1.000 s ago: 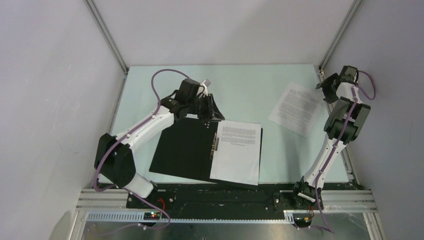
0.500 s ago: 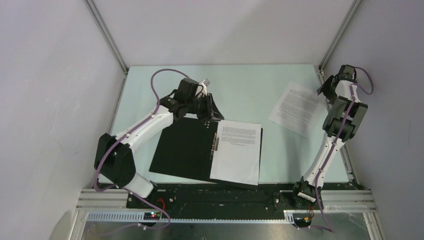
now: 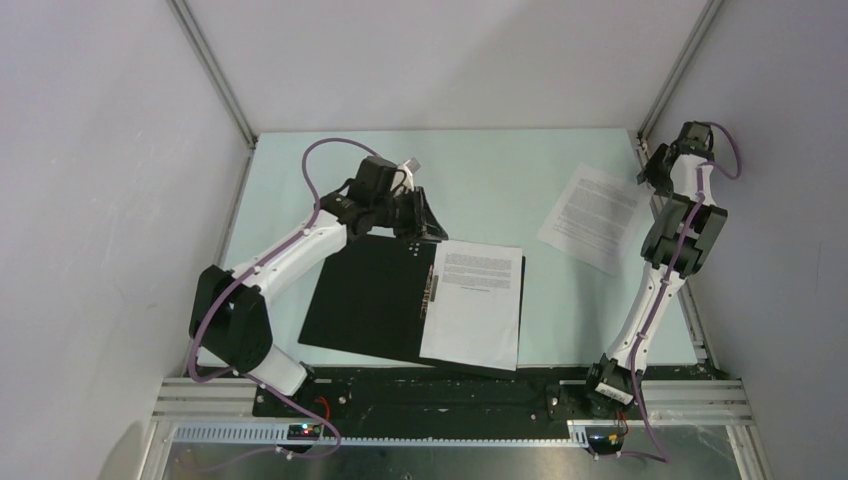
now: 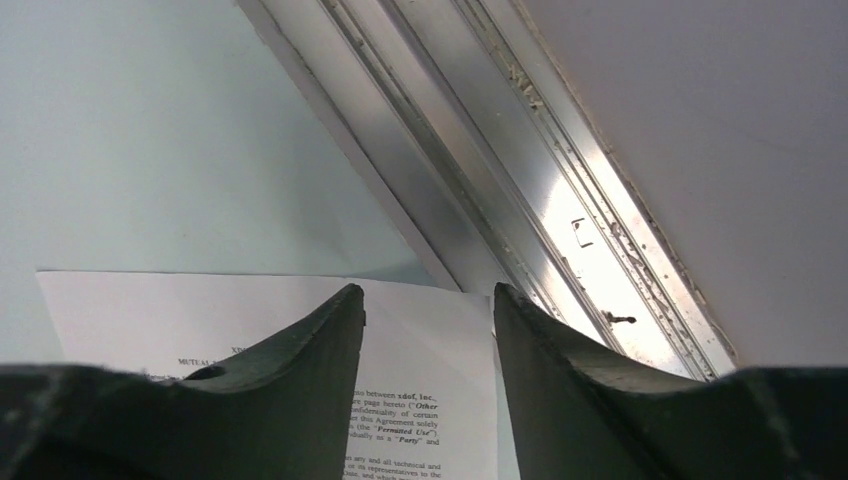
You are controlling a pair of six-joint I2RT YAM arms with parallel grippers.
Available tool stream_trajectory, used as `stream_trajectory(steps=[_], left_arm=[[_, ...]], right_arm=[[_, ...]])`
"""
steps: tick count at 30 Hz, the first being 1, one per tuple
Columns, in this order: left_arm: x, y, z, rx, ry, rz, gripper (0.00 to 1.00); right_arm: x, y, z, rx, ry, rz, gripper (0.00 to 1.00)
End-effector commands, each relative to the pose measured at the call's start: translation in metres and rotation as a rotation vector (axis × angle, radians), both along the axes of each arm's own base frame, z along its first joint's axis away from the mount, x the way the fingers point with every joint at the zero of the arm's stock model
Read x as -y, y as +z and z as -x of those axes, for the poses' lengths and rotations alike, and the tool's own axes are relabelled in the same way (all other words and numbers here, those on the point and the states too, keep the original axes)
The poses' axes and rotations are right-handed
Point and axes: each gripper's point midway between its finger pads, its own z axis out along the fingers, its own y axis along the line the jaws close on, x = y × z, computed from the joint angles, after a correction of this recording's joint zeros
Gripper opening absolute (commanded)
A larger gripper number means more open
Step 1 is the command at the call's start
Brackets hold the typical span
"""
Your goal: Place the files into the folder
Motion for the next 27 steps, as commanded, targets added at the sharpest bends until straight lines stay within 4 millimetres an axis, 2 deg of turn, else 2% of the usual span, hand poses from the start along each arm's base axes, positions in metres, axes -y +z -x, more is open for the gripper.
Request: stream_trajectory(steps=[1,7,17,27], left_arm=[[0.004,0.016,-0.007,0.048,-0.022,0.031,0.27],[0.004,0.017,-0.007,0.051,-0.024,0.032,0.26],[0.004,0.017,-0.005,0.053,-0.033,0.035,0.26],[0.003,0.021,-0.006,0.062,-0.033,0.04,0.25]], right_arm=[[0.049,0.022,-0.006,0.096,-0.07,0.043,0.53],[0.049,0.018,-0.002,0.086,-0.072,0.019,0.49],[0.049,0.014,0.0,0.043,-0.074,0.051,0.53],[0.048,0.012,0.006,0.01,-0.062,0.083,0.46]])
